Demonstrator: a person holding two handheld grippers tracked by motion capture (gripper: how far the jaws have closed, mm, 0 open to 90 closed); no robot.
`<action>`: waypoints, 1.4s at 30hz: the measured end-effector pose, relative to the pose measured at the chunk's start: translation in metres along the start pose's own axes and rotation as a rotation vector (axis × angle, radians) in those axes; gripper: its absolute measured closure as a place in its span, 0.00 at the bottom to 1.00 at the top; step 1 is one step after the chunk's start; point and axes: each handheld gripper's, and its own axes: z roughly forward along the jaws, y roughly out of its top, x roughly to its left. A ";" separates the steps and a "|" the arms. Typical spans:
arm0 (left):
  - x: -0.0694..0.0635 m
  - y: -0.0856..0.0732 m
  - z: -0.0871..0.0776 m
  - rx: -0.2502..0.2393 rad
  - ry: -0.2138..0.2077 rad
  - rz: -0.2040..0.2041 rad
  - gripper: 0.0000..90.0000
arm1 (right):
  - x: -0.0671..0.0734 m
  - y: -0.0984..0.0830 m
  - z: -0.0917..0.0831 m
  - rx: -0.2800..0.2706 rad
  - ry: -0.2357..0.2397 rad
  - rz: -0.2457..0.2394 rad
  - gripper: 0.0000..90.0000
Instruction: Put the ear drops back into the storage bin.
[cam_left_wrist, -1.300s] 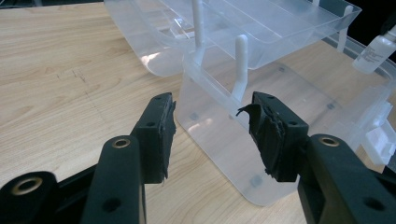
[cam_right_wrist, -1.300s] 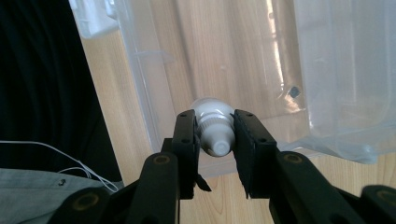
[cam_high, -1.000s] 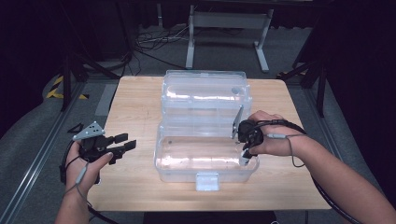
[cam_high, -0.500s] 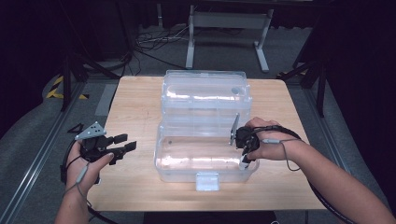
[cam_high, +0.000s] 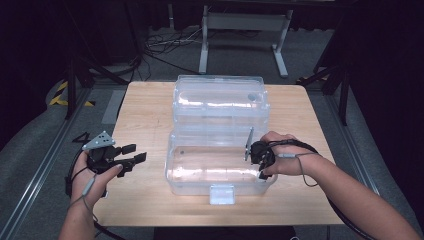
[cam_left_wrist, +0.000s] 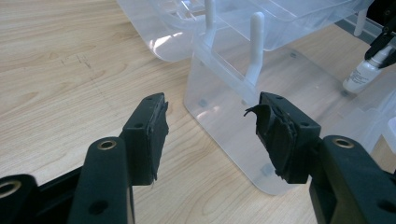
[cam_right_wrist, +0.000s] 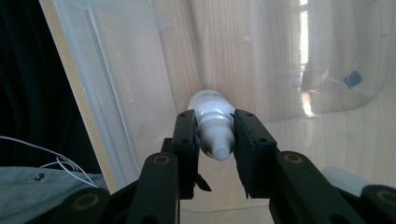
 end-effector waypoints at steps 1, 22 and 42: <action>0.000 0.000 0.000 0.001 0.001 0.000 0.49 | 0.000 0.000 0.001 -0.002 0.000 0.000 0.79; 0.000 0.000 0.000 0.003 0.004 0.005 0.49 | 0.002 0.001 0.008 0.018 -0.015 -0.019 0.79; 0.000 0.003 0.002 0.033 0.014 0.041 0.48 | 0.015 -0.003 -0.018 -0.050 -0.045 -0.044 0.72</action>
